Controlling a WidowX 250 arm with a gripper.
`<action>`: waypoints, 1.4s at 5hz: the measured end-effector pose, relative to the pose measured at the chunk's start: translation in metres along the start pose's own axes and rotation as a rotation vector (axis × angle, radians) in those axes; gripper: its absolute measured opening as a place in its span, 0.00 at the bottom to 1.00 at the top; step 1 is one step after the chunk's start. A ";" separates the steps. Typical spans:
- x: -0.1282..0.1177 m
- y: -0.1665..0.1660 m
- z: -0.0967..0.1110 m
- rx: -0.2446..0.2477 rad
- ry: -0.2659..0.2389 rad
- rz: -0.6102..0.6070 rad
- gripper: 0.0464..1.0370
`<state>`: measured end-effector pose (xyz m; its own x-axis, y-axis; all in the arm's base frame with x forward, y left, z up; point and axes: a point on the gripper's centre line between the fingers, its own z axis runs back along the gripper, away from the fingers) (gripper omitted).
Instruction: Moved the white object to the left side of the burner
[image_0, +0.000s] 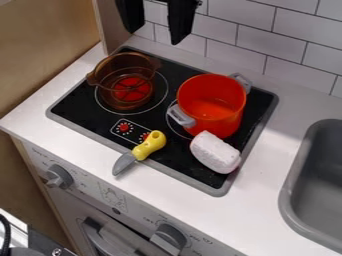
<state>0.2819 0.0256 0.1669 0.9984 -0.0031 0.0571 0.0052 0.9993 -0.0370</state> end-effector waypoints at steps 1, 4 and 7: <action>-0.002 0.000 -0.010 -0.003 0.026 0.011 0.96; -0.033 -0.040 -0.011 0.086 -0.179 0.252 0.96; -0.050 -0.069 -0.027 0.083 0.018 0.511 0.96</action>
<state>0.2335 -0.0442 0.1400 0.8732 0.4860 0.0355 -0.4869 0.8731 0.0237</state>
